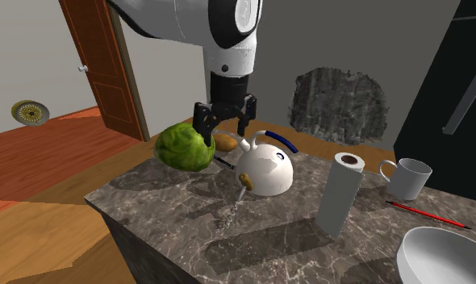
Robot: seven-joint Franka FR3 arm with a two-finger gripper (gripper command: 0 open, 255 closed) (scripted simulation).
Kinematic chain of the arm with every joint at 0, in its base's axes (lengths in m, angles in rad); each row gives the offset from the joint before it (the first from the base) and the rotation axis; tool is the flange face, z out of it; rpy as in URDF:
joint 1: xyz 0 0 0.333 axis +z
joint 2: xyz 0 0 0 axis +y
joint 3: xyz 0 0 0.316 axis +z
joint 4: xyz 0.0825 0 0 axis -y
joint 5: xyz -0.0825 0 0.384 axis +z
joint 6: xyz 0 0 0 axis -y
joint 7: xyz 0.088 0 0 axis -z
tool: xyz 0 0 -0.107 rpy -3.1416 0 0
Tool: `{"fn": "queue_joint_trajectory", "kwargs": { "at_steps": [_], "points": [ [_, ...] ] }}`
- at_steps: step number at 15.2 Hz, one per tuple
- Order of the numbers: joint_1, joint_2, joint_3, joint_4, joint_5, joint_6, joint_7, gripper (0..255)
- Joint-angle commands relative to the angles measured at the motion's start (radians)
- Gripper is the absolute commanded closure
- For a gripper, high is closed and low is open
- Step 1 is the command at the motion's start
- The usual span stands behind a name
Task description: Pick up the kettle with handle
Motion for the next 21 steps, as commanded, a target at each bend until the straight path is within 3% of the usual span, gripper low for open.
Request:
{"fn": "queue_joint_trajectory", "kwargs": {
  "at_steps": [1, 6, 13, 21],
  "points": [
    [0.022, 0.096, -0.051, 0.062, 0.062, 0.024, -0.123, 0],
    [0.022, 0.349, -0.118, 0.260, 0.266, 0.007, -0.415, 0],
    [-0.124, 0.693, -0.059, 0.623, 0.505, -0.114, -0.709, 0],
    [-0.128, 0.721, -0.043, 0.562, 0.531, -0.033, -0.742, 0]
  ]
}}
